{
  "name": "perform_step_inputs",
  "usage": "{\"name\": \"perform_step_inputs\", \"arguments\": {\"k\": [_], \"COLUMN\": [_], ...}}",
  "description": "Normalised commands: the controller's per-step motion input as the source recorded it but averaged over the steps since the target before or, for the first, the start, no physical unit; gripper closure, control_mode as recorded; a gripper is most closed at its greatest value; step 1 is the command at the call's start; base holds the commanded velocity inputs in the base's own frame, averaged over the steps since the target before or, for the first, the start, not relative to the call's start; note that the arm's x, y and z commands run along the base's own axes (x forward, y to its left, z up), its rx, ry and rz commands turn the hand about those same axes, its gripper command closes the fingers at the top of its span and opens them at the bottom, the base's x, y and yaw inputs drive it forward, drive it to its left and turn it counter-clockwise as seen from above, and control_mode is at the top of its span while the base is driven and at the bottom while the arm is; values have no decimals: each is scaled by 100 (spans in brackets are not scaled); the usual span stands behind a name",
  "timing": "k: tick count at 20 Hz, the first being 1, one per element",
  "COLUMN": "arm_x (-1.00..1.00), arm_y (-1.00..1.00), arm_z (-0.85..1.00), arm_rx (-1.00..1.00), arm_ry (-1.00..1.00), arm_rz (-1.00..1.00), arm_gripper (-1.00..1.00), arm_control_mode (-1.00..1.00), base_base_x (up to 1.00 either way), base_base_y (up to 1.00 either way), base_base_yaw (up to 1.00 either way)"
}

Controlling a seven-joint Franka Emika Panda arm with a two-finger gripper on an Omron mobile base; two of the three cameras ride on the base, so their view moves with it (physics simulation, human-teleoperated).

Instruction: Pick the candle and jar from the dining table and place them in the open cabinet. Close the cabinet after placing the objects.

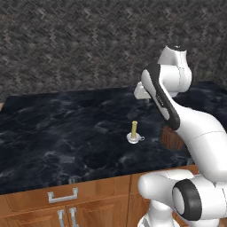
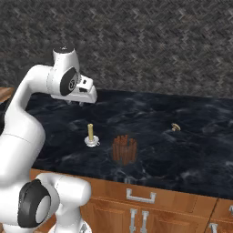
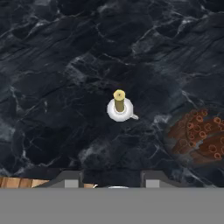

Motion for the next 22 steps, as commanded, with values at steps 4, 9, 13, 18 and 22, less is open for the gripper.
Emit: {"name": "perform_step_inputs", "arguments": {"k": [4, 9, 13, 18, 22], "arm_x": [-5, 0, 2, 5, 29], "arm_y": [-7, -60, -62, -47, -42], "arm_z": [-14, -46, -26, -2, -2], "arm_rx": [0, -2, 0, 0, -1], "arm_ry": [-3, 5, 7, 10, 20], "arm_rz": [-1, -1, 0, -3, -5], "arm_gripper": [-100, -100, -100, -100, -100], "arm_control_mode": [-100, -100, -100, -100, -100], "base_base_x": [0, 0, 0, 0, 0], "base_base_y": [0, 0, 0, 0, 0], "base_base_yaw": [0, 0, 0, 0, 0]}}
